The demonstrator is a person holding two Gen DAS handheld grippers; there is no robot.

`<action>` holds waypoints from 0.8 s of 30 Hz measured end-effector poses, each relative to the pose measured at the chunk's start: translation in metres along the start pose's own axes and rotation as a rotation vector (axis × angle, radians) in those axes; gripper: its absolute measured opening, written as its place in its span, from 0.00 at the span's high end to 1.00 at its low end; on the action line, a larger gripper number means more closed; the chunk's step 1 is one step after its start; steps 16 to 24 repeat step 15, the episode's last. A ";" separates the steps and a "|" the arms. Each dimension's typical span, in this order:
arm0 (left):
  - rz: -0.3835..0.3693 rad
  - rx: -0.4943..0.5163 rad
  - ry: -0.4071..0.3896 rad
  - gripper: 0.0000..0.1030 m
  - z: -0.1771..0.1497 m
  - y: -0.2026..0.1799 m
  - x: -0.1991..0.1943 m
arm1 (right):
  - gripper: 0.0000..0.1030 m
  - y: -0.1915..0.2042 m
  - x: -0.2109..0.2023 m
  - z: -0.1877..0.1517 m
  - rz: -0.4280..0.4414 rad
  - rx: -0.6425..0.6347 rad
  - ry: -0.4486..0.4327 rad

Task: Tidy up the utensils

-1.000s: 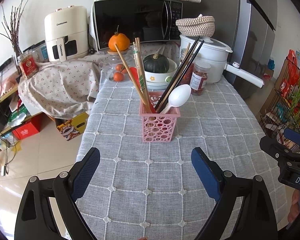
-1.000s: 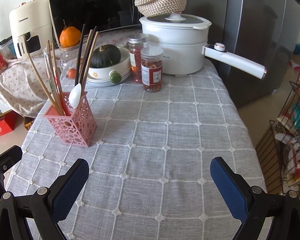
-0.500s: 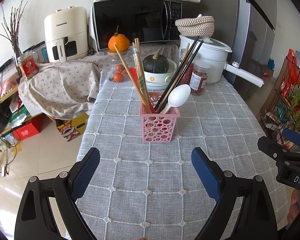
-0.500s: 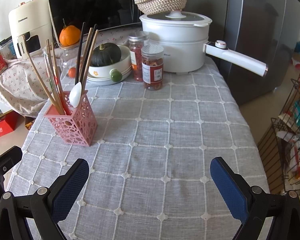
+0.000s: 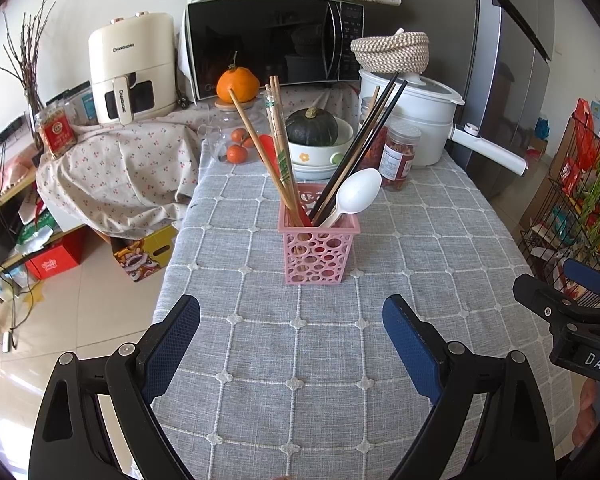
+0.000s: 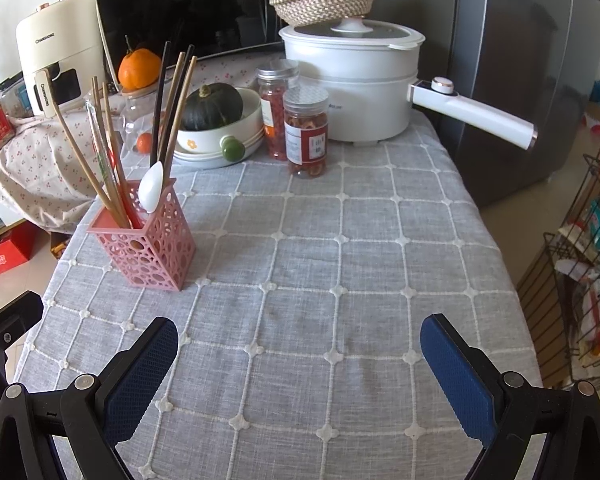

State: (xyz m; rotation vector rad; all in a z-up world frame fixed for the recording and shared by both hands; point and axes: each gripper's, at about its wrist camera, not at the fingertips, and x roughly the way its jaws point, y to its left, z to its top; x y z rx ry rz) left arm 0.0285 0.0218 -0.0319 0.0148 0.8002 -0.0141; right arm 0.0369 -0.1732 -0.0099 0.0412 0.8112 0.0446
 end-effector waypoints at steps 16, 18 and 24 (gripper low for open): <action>-0.017 0.007 0.006 0.08 0.000 -0.002 -0.001 | 0.03 0.000 0.000 0.000 0.002 0.000 0.001; -0.017 0.007 0.006 0.08 0.000 -0.002 -0.001 | 0.03 0.000 0.000 0.000 0.002 0.000 0.001; -0.017 0.007 0.006 0.08 0.000 -0.002 -0.001 | 0.03 0.000 0.000 0.000 0.002 0.000 0.001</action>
